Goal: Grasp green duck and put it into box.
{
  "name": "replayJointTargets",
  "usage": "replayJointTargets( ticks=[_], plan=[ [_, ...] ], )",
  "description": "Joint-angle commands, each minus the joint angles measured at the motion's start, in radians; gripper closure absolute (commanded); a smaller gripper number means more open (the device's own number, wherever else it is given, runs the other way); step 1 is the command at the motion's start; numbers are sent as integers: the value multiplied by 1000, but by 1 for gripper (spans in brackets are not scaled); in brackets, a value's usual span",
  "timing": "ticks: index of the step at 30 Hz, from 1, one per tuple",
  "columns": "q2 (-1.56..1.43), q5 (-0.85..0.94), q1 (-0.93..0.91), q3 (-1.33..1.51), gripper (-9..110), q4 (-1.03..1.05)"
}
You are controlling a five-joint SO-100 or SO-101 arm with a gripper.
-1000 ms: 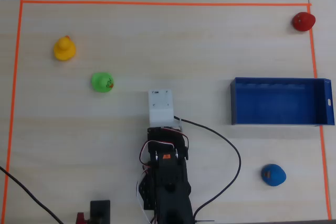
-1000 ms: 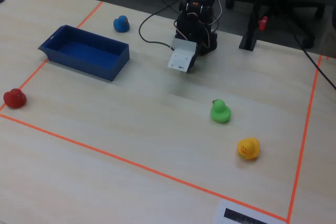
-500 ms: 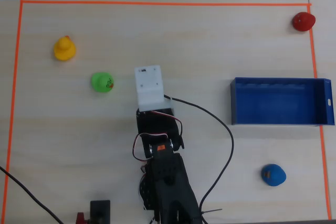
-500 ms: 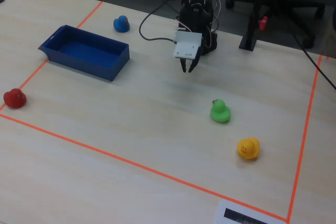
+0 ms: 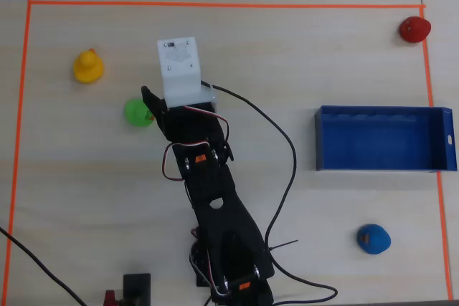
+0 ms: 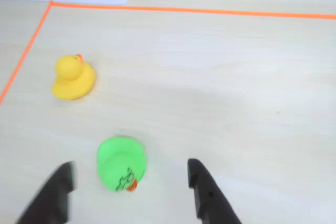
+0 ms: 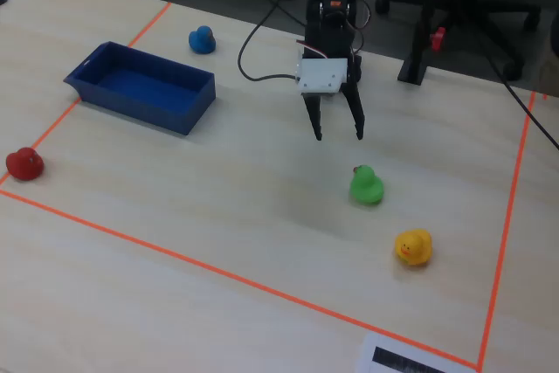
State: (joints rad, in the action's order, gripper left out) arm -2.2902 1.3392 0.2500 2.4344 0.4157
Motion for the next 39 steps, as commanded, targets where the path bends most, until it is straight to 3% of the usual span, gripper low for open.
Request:
replayJointTargets(
  ticks=[1, 21, 39],
  plan=[
    [84, -15, 37, -84, 67, -44],
    [431, -186, 207, -135, 65, -103],
    [603, -167, 141, -120, 64, -212]
  ],
)
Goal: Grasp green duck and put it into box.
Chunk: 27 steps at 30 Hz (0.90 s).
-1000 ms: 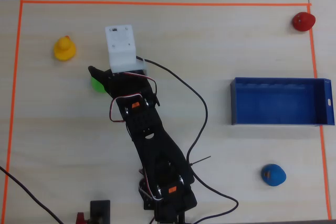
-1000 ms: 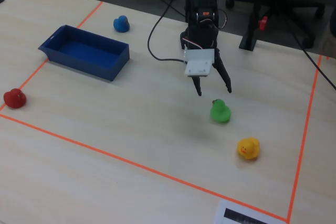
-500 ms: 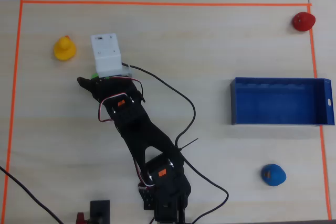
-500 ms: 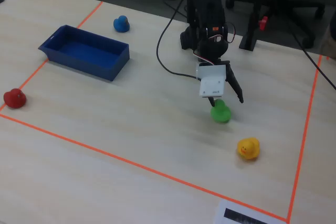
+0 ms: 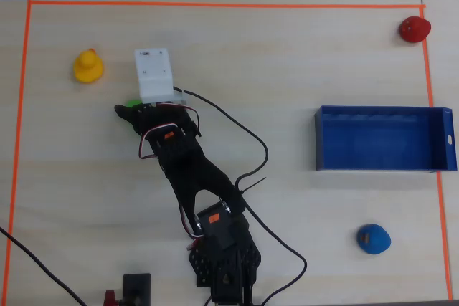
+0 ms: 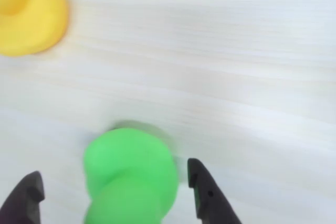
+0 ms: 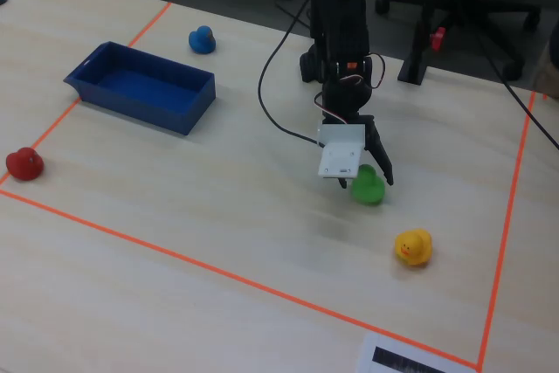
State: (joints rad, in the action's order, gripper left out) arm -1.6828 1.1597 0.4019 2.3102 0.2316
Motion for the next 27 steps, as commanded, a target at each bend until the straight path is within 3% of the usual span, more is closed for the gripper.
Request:
replayJointTargets(
  ticks=[1, 16, 24, 27],
  plan=[
    [-2, 11, -14, 9, 64, -28],
    [8, -15, -20, 46, 65, -46],
    [21, -2, -23, 21, 95, -44],
    [20, -2, -31, 20, 101, -44]
  ],
)
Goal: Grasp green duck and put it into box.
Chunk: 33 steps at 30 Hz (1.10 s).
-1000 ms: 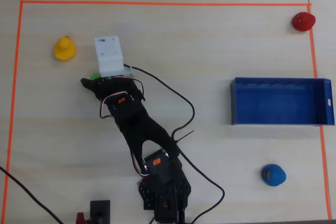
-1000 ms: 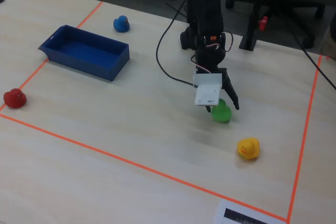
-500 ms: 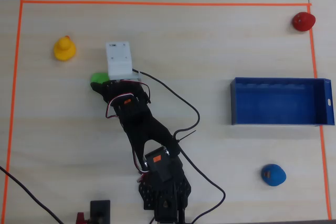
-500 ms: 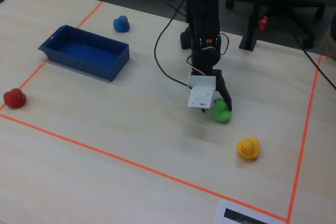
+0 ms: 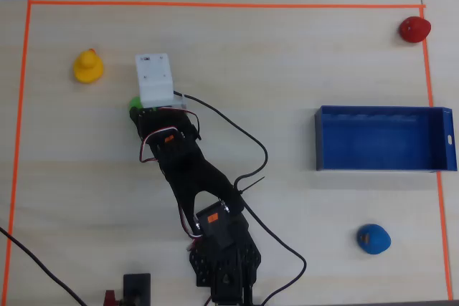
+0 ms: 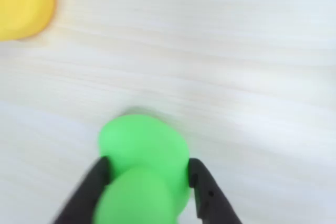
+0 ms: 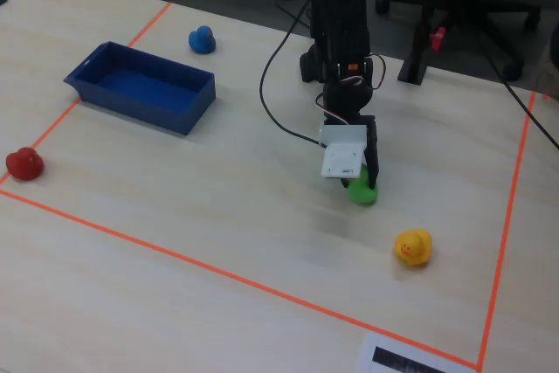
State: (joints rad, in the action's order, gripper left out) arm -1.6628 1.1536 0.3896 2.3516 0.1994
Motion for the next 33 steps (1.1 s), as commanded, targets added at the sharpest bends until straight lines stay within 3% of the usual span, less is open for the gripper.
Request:
replayJointTargets(
  ticks=[1, 11, 23, 33],
  plan=[
    [0, 6, -18, -23, 101, -12],
    [-52, -5, -55, -67, 101, 61],
    [-163, -219, -339, -666, 101, 732],
    [-239, -239, -712, -968, 101, 1058]
  ],
)
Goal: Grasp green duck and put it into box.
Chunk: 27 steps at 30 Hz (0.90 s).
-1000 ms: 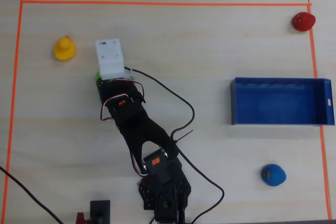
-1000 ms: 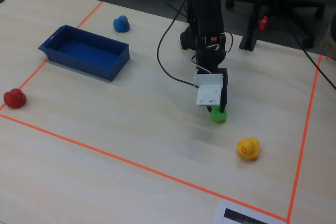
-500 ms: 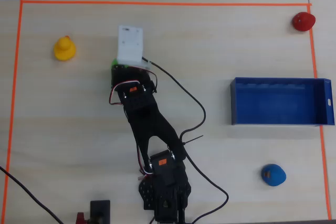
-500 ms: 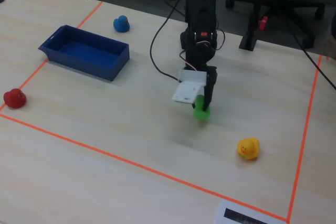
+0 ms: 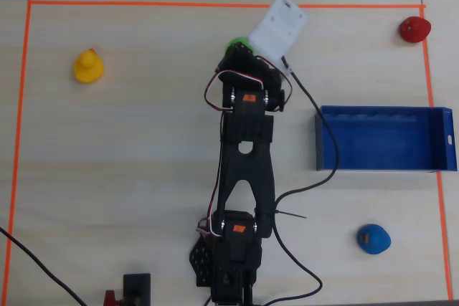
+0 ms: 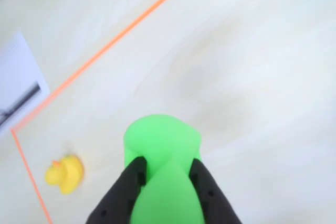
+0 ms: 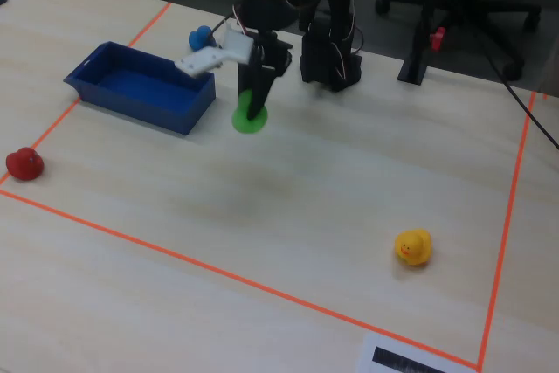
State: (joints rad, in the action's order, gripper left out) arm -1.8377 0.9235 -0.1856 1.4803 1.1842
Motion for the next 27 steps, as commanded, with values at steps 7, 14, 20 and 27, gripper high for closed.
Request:
replayJointTargets(
  ticks=[7, 14, 20, 27],
  plan=[
    [0, -2, -425, -252, 101, 158],
    [209, 25, -666, -344, 101, 48],
    [377, 69, -787, -425, 101, -48],
    [499, 117, -862, -426, 101, -129]
  ],
)
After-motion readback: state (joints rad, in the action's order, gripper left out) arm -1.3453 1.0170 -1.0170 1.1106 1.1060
